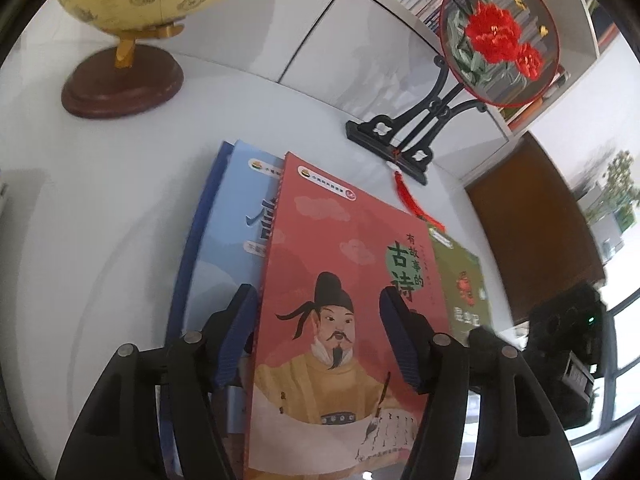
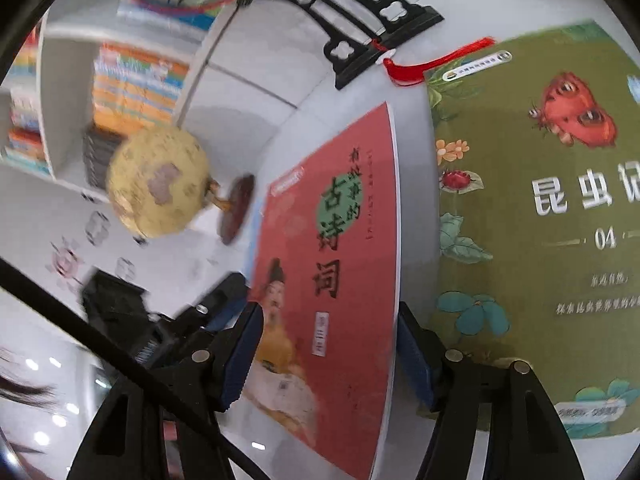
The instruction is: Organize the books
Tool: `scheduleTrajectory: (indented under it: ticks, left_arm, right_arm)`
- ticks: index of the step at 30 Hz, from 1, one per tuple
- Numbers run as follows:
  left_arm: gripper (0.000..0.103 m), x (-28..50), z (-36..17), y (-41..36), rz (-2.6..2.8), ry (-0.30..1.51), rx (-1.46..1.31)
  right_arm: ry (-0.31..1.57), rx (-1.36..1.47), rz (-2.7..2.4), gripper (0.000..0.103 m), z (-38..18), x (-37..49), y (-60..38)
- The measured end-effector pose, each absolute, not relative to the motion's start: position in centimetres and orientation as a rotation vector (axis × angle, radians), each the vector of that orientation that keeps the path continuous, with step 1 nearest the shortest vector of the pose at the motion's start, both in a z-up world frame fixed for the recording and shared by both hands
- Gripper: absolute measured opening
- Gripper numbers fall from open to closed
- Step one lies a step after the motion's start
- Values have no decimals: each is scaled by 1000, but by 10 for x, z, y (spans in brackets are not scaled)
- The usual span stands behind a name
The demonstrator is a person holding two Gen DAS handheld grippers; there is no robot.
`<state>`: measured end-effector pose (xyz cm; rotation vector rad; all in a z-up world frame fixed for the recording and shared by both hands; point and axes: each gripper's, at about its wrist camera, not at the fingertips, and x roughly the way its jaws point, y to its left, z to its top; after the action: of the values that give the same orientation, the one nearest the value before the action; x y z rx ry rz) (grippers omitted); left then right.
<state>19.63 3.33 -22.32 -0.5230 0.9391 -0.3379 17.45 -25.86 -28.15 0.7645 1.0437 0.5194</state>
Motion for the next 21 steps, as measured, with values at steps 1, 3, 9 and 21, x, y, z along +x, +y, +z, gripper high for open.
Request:
scheduleTrajectory:
  ticks: [1,3,9,21]
  left_arm:
    - [60,196,-225,34,-363,940,-552]
    - [60,194,-227,32,-387,940,-587]
    - [60,195,-227,23,-395,935,-599]
    - [50,194,-228,6,-420,914,-644]
  right_arm:
    - [1014,820,533,65,-281,172,-265]
    - [943,889,545,62,-279,167,-276]
    - [951,747,455,23,-271,164,-284]
    - [947,651,427,11,-276,158,-277]
